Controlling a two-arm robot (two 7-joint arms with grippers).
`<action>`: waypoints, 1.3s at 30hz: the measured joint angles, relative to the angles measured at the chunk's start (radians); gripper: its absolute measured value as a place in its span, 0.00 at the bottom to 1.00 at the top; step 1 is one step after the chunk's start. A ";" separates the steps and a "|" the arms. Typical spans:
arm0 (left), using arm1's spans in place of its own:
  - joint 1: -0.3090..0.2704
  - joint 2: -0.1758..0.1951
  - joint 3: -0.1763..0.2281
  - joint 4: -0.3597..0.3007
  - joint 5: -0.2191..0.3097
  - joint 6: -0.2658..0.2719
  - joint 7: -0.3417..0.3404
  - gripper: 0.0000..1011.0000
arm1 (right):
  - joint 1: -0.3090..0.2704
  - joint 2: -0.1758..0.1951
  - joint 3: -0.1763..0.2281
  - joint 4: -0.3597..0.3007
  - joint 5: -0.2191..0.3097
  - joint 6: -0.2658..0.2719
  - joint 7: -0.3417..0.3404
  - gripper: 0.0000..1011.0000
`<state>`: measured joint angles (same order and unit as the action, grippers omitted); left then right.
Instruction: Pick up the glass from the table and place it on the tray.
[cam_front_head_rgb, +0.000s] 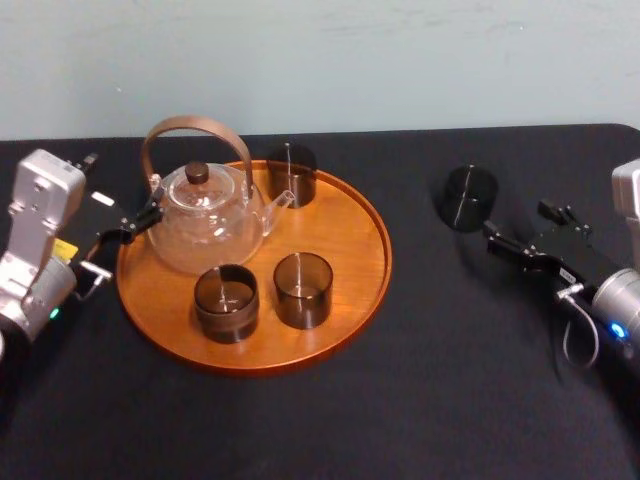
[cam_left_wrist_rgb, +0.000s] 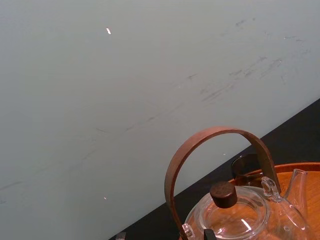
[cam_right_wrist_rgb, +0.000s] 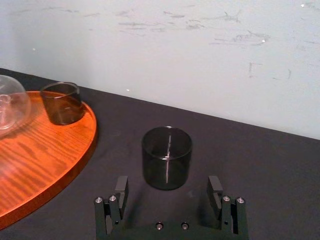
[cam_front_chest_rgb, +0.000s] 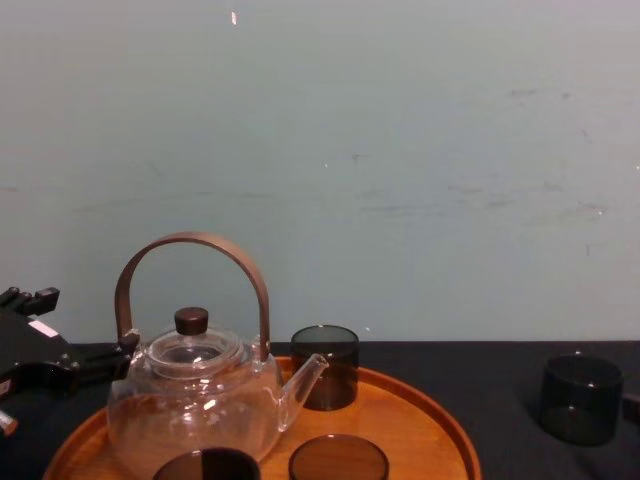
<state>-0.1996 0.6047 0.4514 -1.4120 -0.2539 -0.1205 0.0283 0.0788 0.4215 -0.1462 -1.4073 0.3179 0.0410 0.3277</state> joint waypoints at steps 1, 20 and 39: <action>0.000 0.000 0.000 0.000 0.000 0.000 0.000 1.00 | 0.012 -0.003 -0.002 0.011 -0.004 0.004 -0.002 0.99; 0.000 0.000 0.000 0.000 0.000 0.000 0.000 1.00 | 0.136 -0.043 -0.044 0.144 -0.048 0.016 0.012 0.99; 0.000 0.000 0.000 0.000 0.000 0.000 0.000 1.00 | 0.207 -0.069 -0.061 0.237 -0.058 0.001 0.029 0.99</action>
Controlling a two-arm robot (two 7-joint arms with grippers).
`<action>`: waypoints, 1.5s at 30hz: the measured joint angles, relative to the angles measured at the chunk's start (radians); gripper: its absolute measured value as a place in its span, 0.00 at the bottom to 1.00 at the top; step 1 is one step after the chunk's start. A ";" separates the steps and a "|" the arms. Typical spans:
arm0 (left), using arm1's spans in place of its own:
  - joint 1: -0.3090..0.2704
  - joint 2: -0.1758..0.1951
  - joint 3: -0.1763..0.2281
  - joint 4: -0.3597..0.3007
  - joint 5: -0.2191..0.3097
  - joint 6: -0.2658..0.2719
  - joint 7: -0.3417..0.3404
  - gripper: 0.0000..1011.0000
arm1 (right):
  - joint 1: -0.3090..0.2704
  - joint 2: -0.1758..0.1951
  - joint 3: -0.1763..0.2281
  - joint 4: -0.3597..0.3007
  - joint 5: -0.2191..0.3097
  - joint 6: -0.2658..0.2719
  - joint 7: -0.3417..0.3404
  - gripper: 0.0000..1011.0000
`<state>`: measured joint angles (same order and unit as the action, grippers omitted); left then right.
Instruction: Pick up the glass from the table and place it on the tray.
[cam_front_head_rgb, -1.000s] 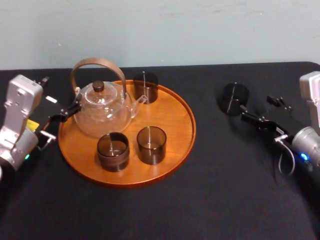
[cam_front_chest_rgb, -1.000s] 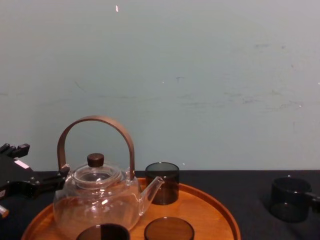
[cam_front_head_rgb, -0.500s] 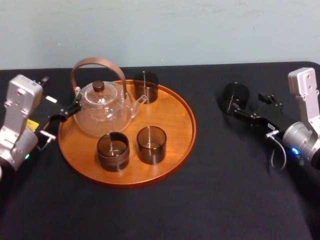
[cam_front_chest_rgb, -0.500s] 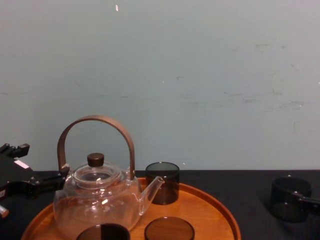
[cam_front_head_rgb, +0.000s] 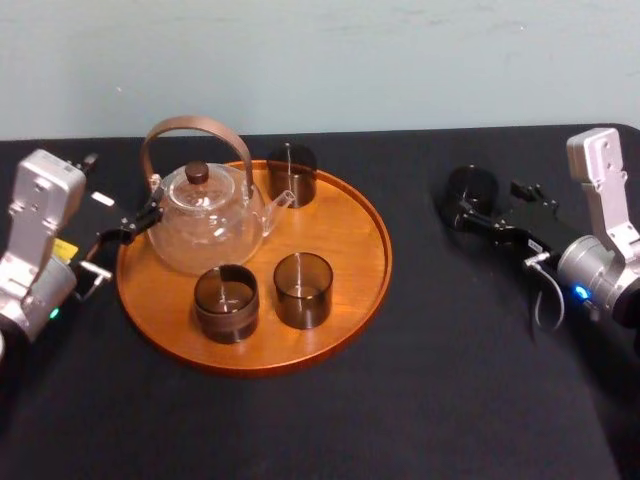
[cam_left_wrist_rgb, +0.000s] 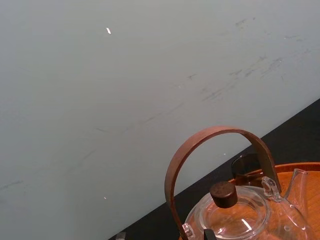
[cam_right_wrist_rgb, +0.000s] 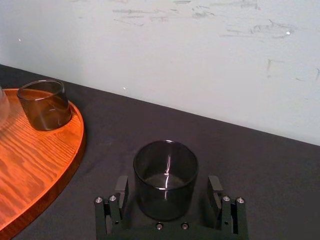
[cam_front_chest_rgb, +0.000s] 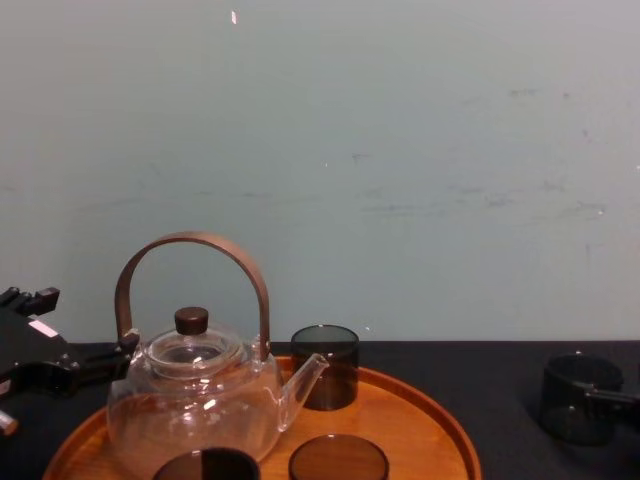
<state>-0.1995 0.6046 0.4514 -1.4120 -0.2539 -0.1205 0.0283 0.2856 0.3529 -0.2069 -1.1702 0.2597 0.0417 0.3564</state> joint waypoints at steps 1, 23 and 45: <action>0.000 0.000 0.000 0.000 0.000 0.000 0.000 1.00 | 0.003 -0.001 -0.001 0.003 0.000 0.000 0.000 0.99; 0.000 0.000 0.000 0.000 0.000 0.000 0.000 1.00 | 0.086 -0.040 -0.028 0.116 -0.011 -0.015 0.017 0.99; 0.000 0.000 0.000 0.000 0.000 0.000 0.000 1.00 | 0.105 -0.052 -0.031 0.148 -0.016 -0.018 0.019 0.99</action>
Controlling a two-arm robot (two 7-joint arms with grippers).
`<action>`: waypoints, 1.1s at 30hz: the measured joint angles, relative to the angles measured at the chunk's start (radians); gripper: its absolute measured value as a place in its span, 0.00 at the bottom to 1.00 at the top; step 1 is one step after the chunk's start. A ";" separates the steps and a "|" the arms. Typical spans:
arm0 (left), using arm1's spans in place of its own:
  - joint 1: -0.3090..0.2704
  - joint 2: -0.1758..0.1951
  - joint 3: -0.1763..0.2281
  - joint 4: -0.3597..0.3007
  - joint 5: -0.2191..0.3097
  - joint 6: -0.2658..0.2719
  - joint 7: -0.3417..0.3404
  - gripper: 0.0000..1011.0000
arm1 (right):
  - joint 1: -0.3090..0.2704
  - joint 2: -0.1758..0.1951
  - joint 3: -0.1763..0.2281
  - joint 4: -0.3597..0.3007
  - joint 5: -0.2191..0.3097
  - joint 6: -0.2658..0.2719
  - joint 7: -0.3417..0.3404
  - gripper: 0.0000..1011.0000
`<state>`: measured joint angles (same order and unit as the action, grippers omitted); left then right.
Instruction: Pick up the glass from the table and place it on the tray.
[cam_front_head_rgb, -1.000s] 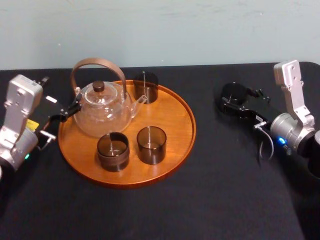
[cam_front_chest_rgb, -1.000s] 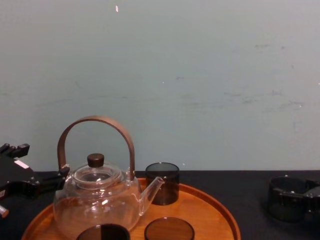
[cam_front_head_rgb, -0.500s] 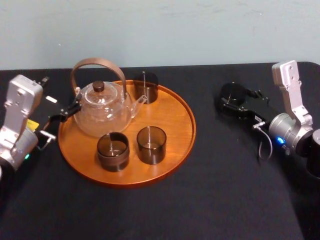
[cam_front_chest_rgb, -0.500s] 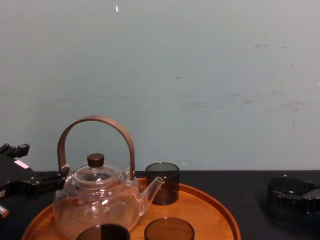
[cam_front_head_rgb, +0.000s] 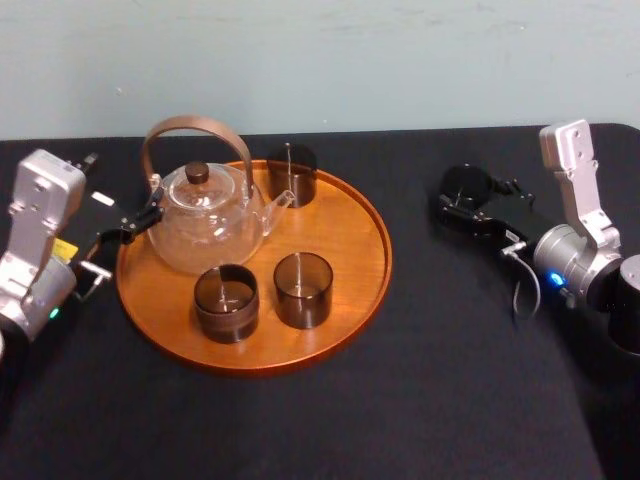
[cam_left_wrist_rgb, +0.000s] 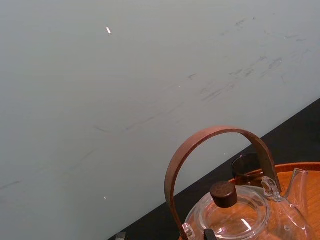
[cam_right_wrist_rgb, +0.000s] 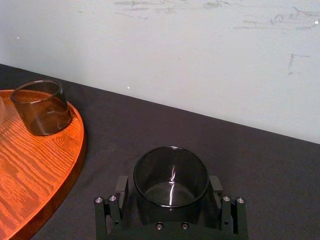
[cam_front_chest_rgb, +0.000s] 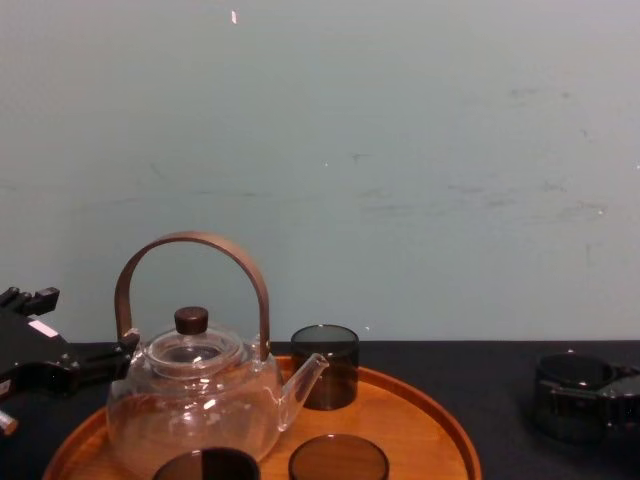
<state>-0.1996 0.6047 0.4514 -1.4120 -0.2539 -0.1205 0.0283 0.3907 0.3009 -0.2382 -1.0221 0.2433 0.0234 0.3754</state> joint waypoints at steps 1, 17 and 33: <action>0.000 0.000 0.000 0.000 0.000 0.000 0.000 1.00 | 0.000 -0.001 0.000 0.000 0.000 -0.001 0.000 0.99; 0.000 0.000 0.000 0.000 0.000 0.000 0.000 1.00 | 0.011 -0.009 -0.003 0.019 0.000 -0.014 0.001 0.99; 0.000 0.000 0.000 0.000 0.000 0.000 0.000 1.00 | 0.009 -0.008 -0.002 0.016 0.000 -0.013 0.001 0.87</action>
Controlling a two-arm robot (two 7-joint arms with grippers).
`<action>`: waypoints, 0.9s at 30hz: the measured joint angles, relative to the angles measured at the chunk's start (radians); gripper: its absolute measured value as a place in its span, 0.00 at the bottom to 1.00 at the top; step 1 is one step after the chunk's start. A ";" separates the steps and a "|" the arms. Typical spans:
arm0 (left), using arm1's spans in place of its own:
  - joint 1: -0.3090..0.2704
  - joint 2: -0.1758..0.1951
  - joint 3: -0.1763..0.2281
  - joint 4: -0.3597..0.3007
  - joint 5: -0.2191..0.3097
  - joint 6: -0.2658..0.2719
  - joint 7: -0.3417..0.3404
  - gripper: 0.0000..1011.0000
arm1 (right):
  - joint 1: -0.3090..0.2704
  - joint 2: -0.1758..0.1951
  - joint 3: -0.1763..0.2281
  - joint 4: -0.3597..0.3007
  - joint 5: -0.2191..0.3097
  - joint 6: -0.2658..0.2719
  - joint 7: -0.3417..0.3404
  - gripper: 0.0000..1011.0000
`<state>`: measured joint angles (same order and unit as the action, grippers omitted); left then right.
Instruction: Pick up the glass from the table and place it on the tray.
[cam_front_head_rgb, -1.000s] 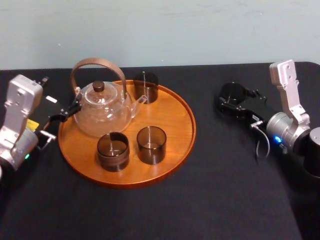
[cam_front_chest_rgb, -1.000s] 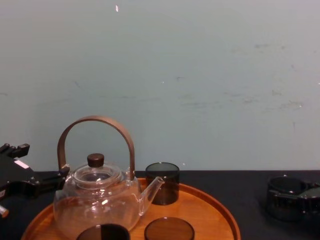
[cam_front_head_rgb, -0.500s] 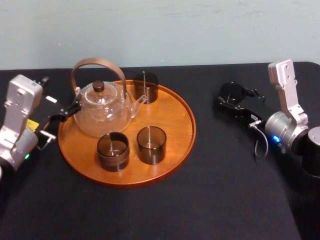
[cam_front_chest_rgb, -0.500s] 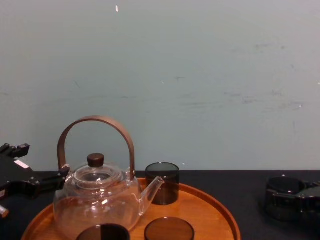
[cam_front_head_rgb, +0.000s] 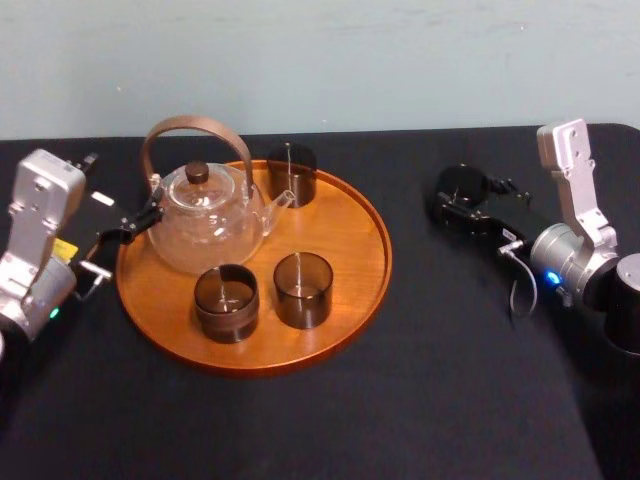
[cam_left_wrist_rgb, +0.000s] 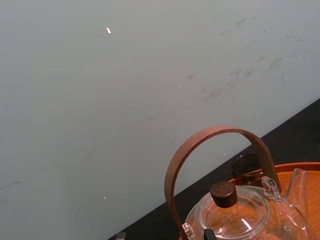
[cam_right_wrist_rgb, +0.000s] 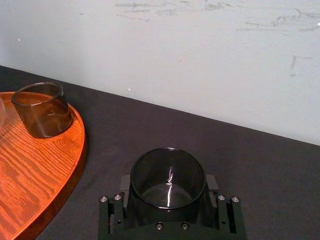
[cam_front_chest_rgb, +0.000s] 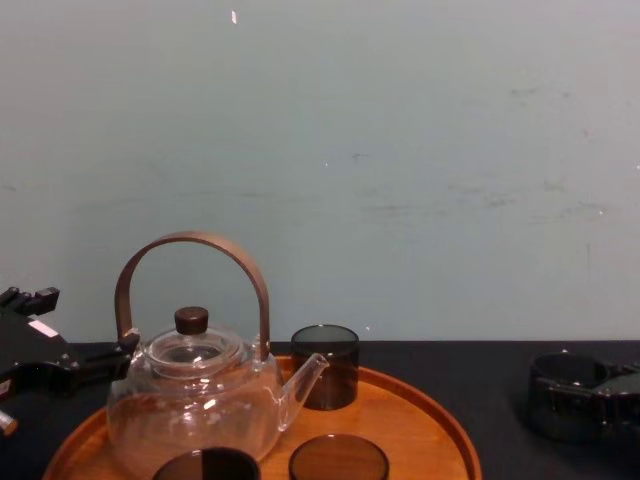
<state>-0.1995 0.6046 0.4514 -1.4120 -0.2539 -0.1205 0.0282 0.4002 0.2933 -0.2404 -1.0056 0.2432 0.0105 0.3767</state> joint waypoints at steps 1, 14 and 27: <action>0.000 0.000 0.000 0.000 0.000 0.000 0.000 1.00 | 0.000 0.000 0.000 0.000 0.000 0.000 0.000 0.87; 0.000 0.000 0.000 0.000 0.000 0.000 0.000 1.00 | -0.001 0.000 0.000 -0.001 0.000 0.001 0.000 0.87; 0.000 0.000 0.000 0.000 0.000 0.000 0.000 1.00 | -0.010 0.005 0.003 -0.015 0.014 -0.003 0.019 0.87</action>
<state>-0.1996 0.6047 0.4513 -1.4120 -0.2539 -0.1205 0.0283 0.3899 0.2983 -0.2379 -1.0209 0.2572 0.0073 0.3958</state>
